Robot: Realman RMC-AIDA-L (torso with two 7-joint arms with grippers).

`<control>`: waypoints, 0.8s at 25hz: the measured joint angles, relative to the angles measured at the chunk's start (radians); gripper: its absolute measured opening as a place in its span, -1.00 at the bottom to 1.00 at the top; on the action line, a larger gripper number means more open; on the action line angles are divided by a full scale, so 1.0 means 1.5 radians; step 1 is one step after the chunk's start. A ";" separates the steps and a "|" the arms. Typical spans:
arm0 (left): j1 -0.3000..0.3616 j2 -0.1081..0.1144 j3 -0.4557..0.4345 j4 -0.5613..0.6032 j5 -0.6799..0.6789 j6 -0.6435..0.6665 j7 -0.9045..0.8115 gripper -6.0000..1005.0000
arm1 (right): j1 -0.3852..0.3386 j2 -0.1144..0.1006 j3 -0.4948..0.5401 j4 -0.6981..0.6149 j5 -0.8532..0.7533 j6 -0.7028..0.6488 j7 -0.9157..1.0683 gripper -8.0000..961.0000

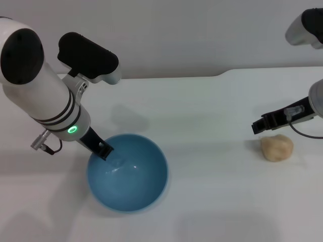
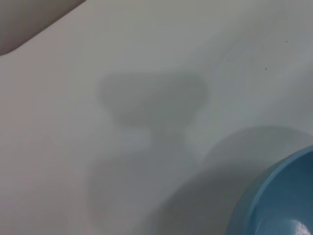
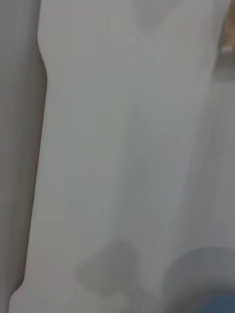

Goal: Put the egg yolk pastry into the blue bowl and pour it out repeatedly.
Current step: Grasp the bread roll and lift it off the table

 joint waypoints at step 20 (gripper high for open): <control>0.005 0.001 0.000 0.000 0.001 -0.001 0.001 -0.99 | 0.020 0.005 -0.012 0.061 -0.122 0.077 0.009 -0.20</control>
